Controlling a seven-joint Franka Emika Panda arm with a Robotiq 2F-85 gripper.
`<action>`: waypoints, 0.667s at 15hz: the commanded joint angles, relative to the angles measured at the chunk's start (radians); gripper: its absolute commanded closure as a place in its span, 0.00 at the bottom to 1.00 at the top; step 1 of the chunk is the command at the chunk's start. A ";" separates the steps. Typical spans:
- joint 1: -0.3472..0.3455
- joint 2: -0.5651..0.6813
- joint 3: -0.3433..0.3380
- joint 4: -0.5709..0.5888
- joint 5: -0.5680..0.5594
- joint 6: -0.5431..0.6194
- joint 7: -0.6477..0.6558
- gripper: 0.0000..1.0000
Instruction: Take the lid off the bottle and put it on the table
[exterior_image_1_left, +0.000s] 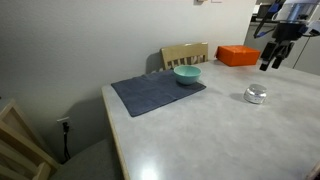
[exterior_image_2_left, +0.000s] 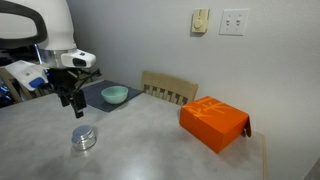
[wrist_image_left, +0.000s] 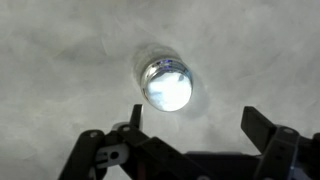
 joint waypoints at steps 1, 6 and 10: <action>-0.010 0.038 0.007 -0.015 0.008 0.088 0.024 0.00; -0.007 0.130 0.008 -0.001 -0.024 0.163 0.086 0.00; -0.007 0.195 0.013 0.008 -0.023 0.186 0.103 0.00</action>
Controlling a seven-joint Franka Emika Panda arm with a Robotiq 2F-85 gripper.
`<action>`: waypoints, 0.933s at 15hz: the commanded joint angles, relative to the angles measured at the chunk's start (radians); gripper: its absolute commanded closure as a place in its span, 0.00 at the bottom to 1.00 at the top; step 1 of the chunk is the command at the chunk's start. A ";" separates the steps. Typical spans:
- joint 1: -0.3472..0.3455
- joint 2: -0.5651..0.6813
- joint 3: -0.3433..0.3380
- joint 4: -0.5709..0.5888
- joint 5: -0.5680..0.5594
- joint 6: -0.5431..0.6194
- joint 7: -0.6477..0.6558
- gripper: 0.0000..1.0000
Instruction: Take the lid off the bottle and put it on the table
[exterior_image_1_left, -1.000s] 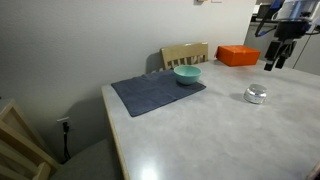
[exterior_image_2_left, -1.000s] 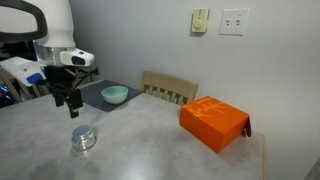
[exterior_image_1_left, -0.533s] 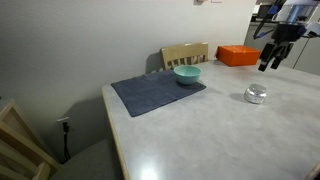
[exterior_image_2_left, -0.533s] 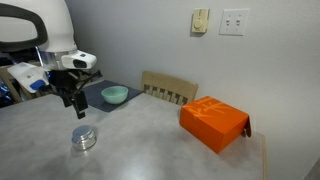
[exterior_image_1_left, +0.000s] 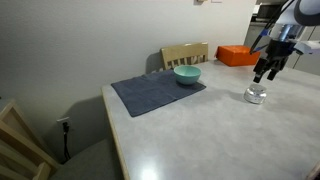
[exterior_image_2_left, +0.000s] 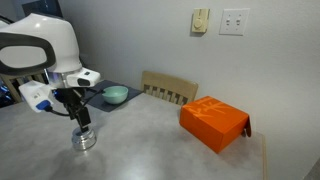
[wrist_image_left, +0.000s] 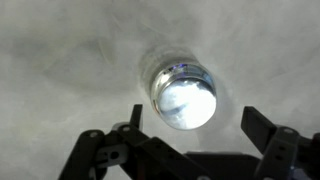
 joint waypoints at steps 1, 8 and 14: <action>-0.005 0.065 0.009 0.019 -0.024 0.030 0.040 0.00; 0.004 0.129 0.025 0.065 -0.034 0.007 0.054 0.00; 0.009 0.143 0.026 0.079 -0.066 -0.003 0.067 0.47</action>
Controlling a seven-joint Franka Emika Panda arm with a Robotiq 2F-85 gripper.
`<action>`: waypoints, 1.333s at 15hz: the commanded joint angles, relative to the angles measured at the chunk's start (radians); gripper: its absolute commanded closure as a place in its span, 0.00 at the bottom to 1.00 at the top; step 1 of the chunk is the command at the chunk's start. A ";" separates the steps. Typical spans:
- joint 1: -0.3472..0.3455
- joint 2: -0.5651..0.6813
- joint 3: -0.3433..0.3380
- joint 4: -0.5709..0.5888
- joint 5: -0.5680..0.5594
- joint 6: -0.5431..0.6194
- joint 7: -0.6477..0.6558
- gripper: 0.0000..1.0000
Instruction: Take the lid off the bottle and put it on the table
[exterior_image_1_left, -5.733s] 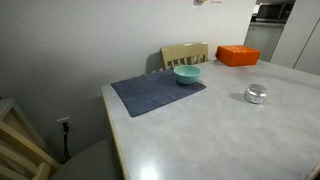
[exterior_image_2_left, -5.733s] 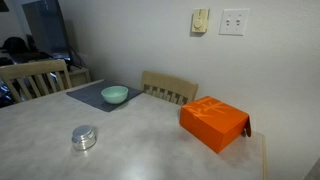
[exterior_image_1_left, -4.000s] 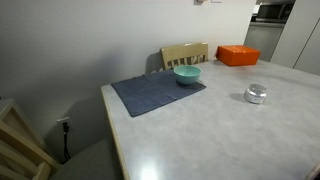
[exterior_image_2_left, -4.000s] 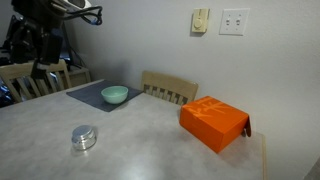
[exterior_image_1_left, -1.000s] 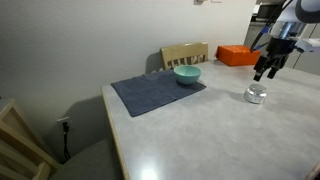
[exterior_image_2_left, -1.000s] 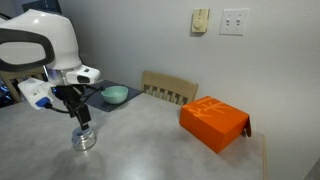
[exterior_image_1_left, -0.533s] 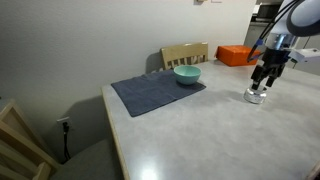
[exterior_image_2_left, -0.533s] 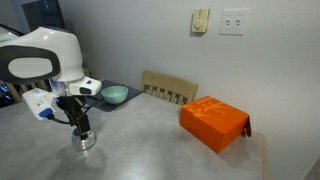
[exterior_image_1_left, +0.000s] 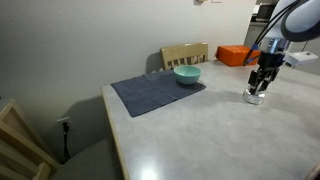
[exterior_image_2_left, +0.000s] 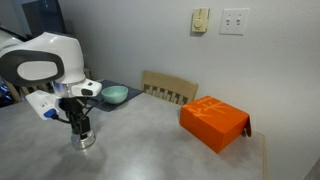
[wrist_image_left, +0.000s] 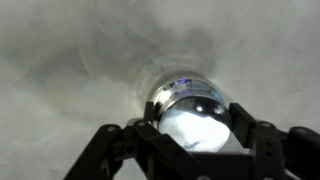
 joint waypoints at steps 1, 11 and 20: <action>0.002 0.013 0.002 0.019 -0.031 -0.010 0.026 0.55; 0.081 -0.122 -0.034 -0.084 -0.202 -0.035 0.195 0.56; -0.013 -0.377 -0.052 -0.183 -0.145 -0.032 0.162 0.56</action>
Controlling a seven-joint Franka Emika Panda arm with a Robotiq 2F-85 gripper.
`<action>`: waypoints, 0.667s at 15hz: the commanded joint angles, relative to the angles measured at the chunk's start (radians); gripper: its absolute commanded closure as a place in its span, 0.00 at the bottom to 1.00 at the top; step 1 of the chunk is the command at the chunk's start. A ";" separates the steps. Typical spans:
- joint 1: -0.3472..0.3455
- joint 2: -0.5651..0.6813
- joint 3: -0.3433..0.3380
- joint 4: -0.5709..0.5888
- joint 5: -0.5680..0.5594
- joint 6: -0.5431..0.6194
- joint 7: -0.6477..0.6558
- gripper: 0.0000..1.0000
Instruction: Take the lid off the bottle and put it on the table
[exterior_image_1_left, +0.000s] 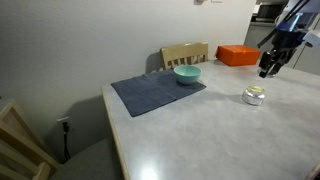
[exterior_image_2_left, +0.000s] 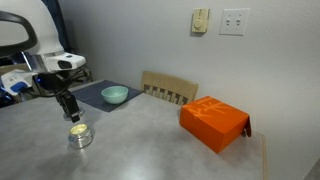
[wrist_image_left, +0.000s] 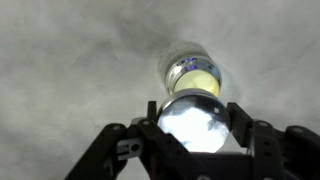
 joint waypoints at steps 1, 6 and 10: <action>-0.074 -0.112 -0.030 -0.043 0.103 -0.009 -0.117 0.56; -0.147 -0.086 -0.127 0.029 0.273 -0.062 -0.324 0.56; -0.185 0.054 -0.145 0.129 0.228 -0.131 -0.291 0.56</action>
